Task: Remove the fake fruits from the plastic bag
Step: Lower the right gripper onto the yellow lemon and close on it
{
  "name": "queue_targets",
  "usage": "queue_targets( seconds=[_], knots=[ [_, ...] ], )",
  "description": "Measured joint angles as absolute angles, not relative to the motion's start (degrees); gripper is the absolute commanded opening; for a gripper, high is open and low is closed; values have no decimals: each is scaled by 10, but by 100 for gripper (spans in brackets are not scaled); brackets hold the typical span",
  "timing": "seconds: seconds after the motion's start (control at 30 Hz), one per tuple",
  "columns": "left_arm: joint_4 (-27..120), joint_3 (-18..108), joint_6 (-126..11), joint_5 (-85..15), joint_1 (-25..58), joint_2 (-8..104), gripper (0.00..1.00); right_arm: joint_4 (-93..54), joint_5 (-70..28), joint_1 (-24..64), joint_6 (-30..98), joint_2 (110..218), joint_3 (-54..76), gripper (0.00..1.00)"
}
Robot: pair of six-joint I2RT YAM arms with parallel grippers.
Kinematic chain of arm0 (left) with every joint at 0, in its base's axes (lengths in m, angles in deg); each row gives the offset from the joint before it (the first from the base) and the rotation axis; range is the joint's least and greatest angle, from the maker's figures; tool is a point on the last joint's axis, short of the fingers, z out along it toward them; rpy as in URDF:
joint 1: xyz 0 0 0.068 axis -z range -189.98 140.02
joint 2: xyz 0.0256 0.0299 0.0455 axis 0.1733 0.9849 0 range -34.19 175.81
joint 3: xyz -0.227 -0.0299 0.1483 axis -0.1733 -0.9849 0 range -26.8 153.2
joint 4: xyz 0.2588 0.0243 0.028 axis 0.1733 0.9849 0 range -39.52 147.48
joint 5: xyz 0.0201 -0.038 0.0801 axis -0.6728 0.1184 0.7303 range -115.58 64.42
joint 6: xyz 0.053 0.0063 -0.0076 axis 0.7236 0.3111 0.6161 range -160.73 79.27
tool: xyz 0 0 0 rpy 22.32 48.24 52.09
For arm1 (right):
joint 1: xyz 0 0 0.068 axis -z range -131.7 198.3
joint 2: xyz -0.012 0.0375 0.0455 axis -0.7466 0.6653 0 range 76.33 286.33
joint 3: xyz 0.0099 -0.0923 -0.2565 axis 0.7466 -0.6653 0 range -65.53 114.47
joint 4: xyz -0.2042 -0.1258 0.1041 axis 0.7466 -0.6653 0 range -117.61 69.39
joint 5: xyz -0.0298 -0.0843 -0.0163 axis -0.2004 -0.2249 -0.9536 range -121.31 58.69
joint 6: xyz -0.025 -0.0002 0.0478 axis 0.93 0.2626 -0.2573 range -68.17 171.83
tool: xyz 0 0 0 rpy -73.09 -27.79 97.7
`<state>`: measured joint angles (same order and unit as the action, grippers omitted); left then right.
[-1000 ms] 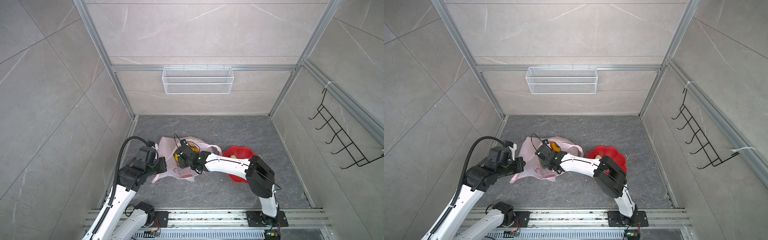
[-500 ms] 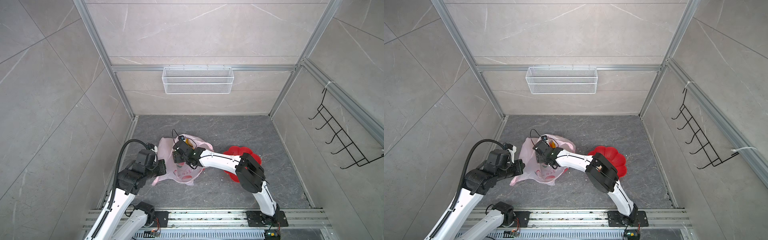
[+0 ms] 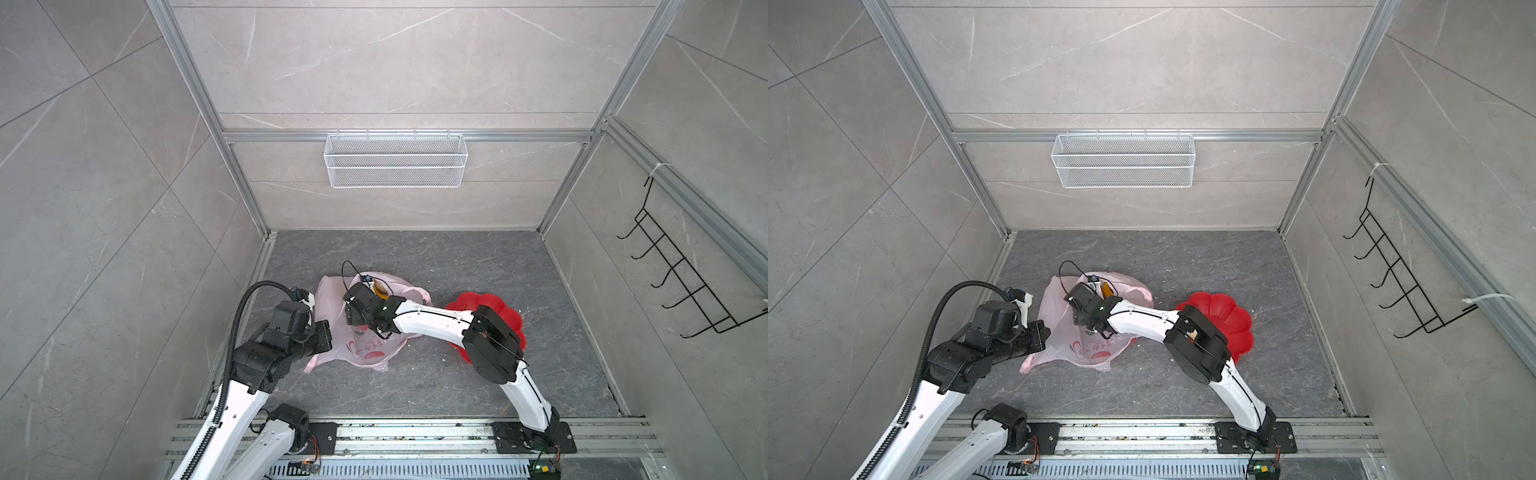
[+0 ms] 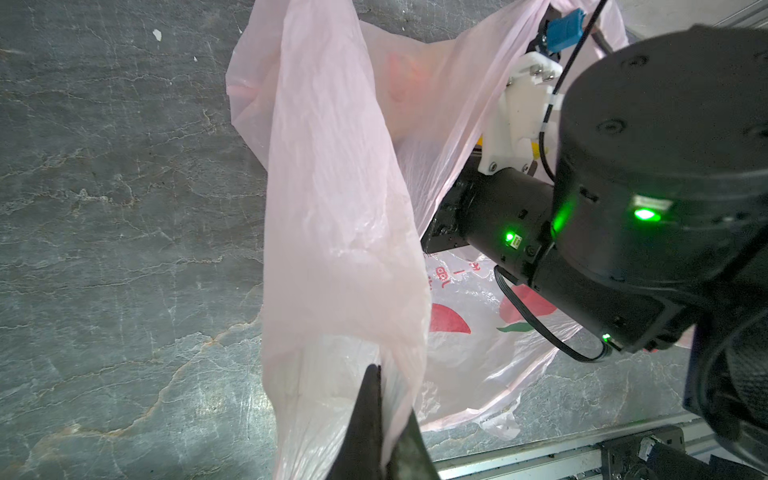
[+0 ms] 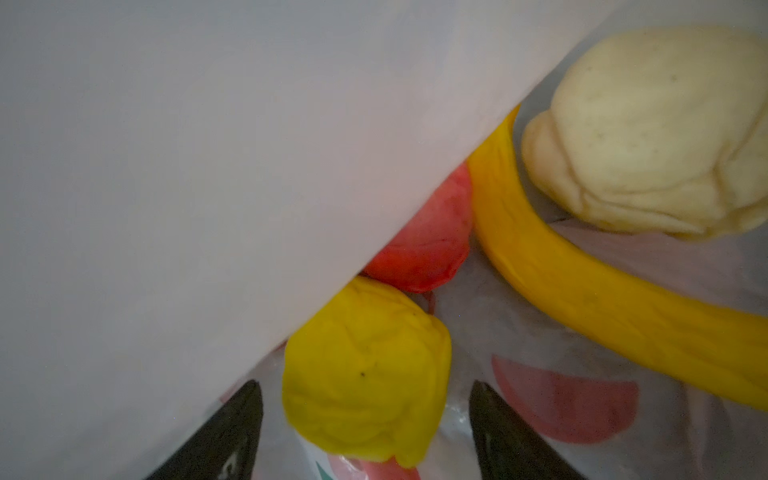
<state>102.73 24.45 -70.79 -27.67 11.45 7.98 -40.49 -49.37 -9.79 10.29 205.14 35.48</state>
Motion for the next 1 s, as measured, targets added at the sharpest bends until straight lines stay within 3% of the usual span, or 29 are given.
queue_targets(
  seconds=[0.3, 0.8, 1.0],
  knots=[
    [1027, 237, -710, -278, 114, 77, 4, -409, -496, -97, 89, 2073, 367, 75],
    [1013, 234, -712, -287, 114, 81, 4, -409, -497, -92, 85, 2073, 368, 48],
    [998, 234, -712, -287, 114, 103, 4, -387, -492, -91, 97, 2063, 343, 44]
  ],
)
